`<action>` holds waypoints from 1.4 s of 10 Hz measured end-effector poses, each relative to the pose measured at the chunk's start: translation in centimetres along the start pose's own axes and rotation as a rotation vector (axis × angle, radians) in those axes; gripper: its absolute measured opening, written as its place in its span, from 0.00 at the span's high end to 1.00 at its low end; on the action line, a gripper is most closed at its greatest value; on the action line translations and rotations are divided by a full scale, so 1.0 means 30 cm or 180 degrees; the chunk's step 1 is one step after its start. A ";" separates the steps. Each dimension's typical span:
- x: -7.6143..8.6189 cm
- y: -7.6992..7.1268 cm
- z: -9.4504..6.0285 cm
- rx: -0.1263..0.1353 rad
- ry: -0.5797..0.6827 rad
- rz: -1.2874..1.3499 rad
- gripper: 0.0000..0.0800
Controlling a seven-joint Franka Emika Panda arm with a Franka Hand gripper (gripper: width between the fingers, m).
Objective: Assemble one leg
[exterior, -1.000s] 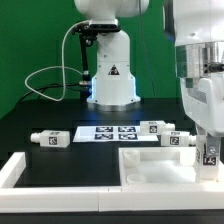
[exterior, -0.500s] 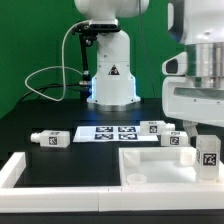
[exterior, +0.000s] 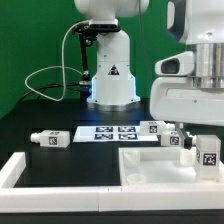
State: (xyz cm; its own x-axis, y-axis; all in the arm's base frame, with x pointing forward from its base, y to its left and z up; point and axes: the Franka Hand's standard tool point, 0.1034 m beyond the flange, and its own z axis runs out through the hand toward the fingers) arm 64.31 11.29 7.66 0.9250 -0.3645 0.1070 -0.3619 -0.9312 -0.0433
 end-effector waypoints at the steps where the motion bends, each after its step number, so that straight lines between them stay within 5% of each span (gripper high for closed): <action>1: 0.018 0.001 -0.002 0.0020 0.0006 -0.0251 0.19; 2: 0.010 -0.002 0.003 0.0014 -0.0002 -0.0051 0.19; 4: 0.011 0.001 0.003 0.0013 -0.0001 0.0069 0.49; 5: 0.010 0.002 0.004 0.0011 -0.0007 0.0321 0.49; 6: 0.011 0.006 0.005 0.0007 -0.0009 0.0536 0.64; 10: 0.010 0.025 0.010 -0.0049 -0.0047 0.2228 0.64; 13: 0.003 0.050 0.012 0.0148 -0.0201 0.3696 0.64; 14: 0.005 0.053 0.013 0.0142 -0.0252 0.3789 0.64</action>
Offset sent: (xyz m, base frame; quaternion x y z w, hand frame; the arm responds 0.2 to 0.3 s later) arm 0.0000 0.0000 0.0000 0.0000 0.0000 0.0650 0.9979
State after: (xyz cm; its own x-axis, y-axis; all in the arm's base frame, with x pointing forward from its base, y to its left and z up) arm 63.93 9.77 7.23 0.0161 -0.9962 -0.0852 -0.9941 -0.0068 -0.1085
